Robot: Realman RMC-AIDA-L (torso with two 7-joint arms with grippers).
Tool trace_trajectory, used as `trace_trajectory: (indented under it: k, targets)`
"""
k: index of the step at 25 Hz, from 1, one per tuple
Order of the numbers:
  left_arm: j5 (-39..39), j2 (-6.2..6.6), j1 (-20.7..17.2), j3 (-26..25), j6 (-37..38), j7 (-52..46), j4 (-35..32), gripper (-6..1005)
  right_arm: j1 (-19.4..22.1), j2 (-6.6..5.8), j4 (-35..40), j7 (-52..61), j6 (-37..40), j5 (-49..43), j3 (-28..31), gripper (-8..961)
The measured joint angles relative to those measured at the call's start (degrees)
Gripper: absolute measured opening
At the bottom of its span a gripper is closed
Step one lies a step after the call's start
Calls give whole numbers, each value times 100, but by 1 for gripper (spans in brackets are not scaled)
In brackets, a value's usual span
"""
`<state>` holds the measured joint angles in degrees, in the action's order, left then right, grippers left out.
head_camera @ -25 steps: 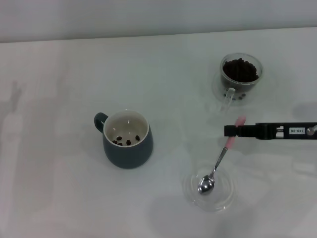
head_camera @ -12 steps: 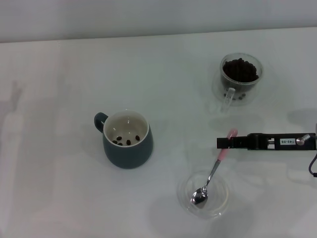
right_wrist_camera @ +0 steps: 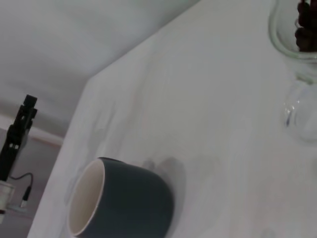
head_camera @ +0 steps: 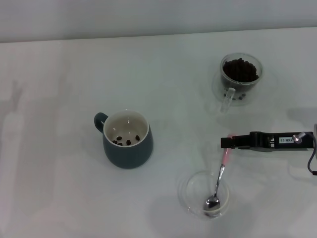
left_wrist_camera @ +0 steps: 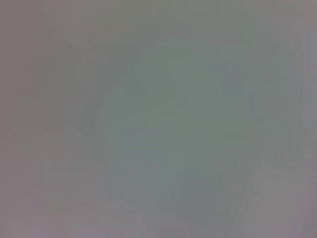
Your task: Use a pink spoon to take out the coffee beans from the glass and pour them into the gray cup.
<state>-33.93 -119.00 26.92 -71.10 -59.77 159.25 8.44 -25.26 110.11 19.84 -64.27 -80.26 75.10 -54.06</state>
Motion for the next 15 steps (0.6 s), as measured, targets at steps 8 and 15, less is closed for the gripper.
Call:
trace_trajectory:
  k: [8, 15]
  targets:
    - [0, 0, -1, 0, -31, 0, 0, 888, -10, -18, 122, 114, -242, -1, 32, 180]
    - [0, 9, 4, 0, -31, 0, 8, 888, 52, -81, 399, 443, -122, 18, 145, 206]
